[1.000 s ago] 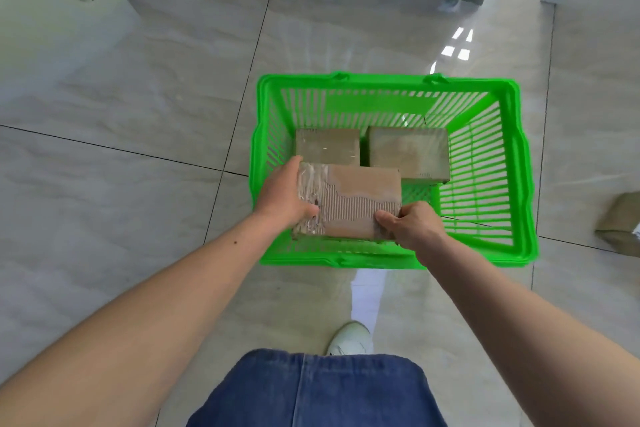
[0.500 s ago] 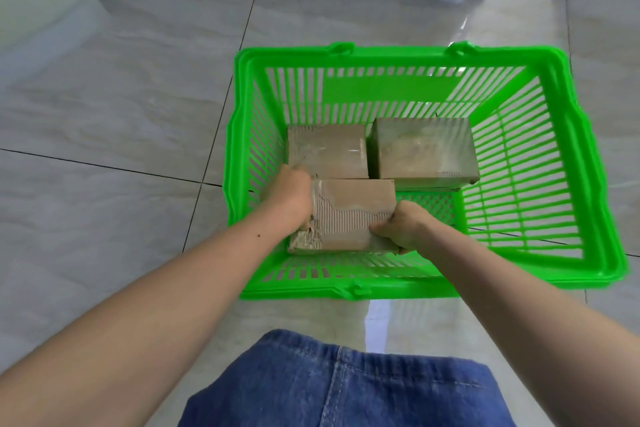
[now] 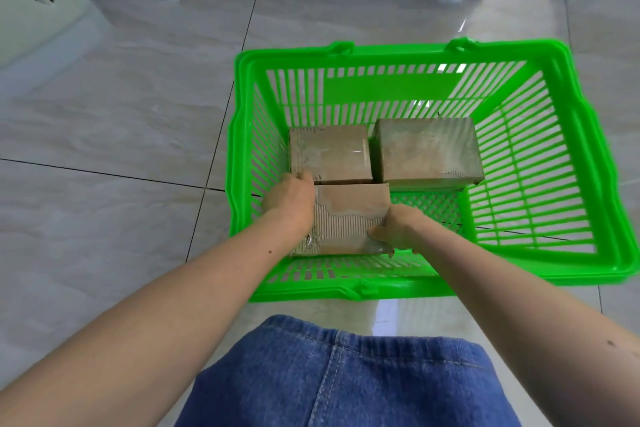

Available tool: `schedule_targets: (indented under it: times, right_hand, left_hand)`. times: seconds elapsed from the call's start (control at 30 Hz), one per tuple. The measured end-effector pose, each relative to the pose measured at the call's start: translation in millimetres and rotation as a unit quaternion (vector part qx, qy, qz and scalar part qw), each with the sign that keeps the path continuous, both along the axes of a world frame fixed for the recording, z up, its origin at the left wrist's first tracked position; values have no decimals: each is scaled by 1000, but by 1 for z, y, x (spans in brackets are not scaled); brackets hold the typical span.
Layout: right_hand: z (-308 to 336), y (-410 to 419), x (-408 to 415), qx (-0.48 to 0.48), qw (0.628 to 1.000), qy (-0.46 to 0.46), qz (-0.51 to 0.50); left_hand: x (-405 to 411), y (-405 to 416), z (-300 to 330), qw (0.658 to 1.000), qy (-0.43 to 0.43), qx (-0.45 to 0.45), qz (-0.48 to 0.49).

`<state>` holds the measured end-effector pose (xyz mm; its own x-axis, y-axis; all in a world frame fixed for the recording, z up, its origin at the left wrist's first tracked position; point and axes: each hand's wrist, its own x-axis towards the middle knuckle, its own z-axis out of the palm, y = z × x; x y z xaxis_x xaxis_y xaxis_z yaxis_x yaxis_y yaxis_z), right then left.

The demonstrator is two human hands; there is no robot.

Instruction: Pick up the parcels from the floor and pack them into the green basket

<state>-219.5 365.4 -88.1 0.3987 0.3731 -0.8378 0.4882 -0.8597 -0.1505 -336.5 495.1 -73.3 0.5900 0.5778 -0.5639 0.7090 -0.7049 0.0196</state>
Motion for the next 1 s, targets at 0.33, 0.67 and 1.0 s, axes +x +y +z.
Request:
schedule_targets:
  times: [0.33,0.67,1.0]
  right_hand:
    - [116,-20,27,80,988,-15,-131]
    - [313,-57,11,134,960,48,-239]
    - [487,-133,5,213,879,75,-421]
  left_hand:
    - [-11,-7,119,999,-28,24,-21]
    - [-4,-26,338,998,-48,-37,11]
    - [41,-82,494,992,-56,-65,-96]
